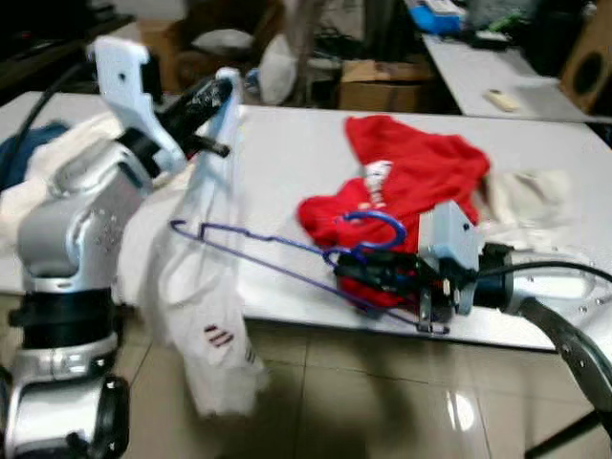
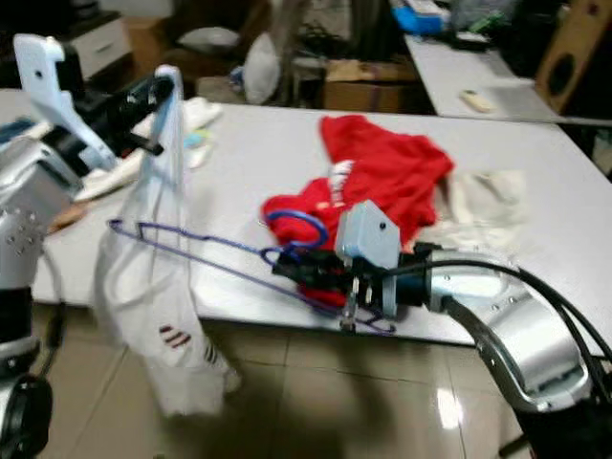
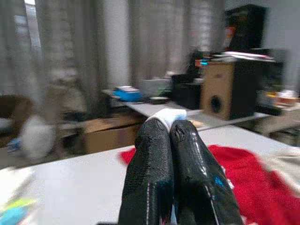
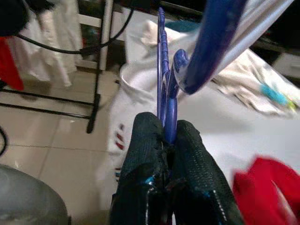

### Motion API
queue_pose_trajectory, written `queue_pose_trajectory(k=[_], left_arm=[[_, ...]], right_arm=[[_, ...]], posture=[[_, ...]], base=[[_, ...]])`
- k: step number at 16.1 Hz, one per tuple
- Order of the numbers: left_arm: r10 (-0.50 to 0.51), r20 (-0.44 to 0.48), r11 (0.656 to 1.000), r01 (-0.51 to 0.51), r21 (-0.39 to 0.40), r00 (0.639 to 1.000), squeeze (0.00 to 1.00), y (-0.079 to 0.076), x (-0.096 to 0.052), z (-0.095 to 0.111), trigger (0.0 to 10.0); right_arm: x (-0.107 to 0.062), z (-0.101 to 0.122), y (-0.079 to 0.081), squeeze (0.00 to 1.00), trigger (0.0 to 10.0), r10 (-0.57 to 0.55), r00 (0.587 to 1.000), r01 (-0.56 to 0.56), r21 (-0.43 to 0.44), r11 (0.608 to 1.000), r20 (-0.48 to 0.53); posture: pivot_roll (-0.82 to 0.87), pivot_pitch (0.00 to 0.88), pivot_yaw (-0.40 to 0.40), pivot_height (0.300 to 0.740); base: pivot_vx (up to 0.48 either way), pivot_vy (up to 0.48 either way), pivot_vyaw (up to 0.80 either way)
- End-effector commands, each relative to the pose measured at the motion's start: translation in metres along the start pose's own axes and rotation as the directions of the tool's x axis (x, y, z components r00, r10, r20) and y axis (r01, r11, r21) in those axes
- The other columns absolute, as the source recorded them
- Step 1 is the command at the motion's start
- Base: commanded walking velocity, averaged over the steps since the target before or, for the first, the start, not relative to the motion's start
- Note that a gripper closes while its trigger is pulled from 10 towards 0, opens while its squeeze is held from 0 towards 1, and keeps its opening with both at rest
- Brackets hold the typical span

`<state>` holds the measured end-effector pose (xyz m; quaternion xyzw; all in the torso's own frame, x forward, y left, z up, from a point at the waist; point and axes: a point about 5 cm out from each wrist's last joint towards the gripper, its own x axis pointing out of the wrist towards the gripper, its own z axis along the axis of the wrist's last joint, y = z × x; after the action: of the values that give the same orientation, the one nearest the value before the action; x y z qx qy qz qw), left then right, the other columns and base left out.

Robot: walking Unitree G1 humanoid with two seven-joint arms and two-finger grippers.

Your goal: Hang hanger

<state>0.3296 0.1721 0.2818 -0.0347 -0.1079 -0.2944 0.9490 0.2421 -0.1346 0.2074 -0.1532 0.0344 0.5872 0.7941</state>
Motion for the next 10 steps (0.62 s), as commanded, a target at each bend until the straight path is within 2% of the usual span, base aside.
queue_pose_trajectory(k=[1, 3, 5, 7, 10], left_arm=[[-0.035, 0.043, 0.999, 0.034, 0.023, 0.998, 0.0, -0.003, -0.001, 0.016, 10.0], [-0.131, 0.064, 0.991, 0.131, 0.009, 0.989, 0.0, -0.019, 0.001, 0.025, 10.0], [-0.189, 0.068, 0.982, 0.189, 0.011, 0.98, 0.0, -0.03, 0.005, 0.029, 10.0], [-0.215, 0.099, 0.977, 0.215, 0.011, 0.972, 0.0, -0.04, 0.011, 0.038, 10.0], [-0.247, 0.125, 0.969, 0.248, 0.004, 0.961, 0.0, -0.045, 0.012, 0.045, 10.0]], right_arm=[[0.003, 0.004, -0.001, 0.0, 10.0, -0.001, 1.0, 0.001, -0.009, 1.0, 0.008], [0.009, 0.007, -0.004, 0.0, 10.0, -0.003, 1.0, 0.003, -0.011, 1.0, 0.02], [0.014, 0.006, -0.01, 0.0, 10.0, -0.035, 0.999, 0.035, -0.031, 0.999, -0.008], [0.02, 0.004, -0.024, 0.0, 10.0, -0.088, 0.995, 0.086, -0.049, 0.995, -0.041], [0.03, 0.008, -0.04, 0.0, 10.0, -0.114, 0.992, 0.11, -0.064, 0.992, -0.058]], posture=[[0.02, 0.0, 0.033, 0.74], [0.02, 0.0, 0.027, 0.74], [0.02, 0.0, 0.025, 0.74], [0.02, 0.0, 0.028, 0.74], [0.01, 0.0, 0.028, 0.74]], base=[[0.326, 0.0, 0.0], [0.322, 0.0, 0.0], [0.302, 0.0, 0.0], [0.0, 0.0, 0.0], [0.0, 0.0, 0.0]])
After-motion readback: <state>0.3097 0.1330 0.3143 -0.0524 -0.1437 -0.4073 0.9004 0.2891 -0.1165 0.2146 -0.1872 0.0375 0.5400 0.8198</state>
